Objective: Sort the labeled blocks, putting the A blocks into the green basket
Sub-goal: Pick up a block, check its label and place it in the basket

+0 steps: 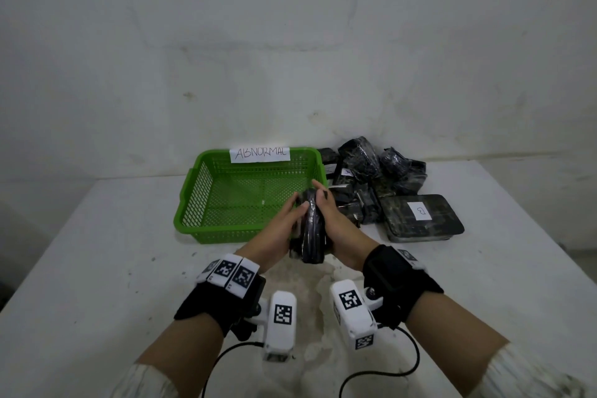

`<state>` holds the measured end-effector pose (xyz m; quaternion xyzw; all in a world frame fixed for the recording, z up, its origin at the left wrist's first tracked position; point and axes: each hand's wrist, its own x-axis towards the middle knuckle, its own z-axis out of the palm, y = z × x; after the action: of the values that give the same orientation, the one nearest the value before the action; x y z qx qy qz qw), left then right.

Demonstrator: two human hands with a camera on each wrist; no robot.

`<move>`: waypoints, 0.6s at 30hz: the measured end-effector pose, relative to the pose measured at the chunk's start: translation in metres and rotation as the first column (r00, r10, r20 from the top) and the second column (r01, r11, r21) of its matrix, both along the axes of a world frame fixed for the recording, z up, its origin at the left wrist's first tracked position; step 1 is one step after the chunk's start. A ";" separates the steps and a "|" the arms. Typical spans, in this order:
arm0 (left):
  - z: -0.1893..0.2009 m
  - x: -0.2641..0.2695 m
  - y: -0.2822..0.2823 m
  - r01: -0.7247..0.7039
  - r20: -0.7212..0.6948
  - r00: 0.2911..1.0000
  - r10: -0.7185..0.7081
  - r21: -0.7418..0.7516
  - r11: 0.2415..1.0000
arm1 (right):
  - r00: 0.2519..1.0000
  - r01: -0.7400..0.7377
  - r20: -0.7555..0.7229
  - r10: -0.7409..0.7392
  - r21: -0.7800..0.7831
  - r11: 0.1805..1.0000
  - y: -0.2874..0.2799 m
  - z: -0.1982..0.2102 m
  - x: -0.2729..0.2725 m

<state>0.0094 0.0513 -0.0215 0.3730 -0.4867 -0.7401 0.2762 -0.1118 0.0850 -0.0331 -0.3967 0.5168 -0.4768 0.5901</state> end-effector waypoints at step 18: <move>-0.006 -0.005 0.004 -0.020 -0.004 1.000 0.019 -0.137 0.990 | 0.997 0.075 0.025 -0.075 -0.021 0.997 -0.007 -0.006 0.004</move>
<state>0.0041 0.0558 -0.0279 0.3568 -0.5323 -0.7027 0.3091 -0.1081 0.0777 -0.0391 -0.3776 0.5191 -0.5089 0.5736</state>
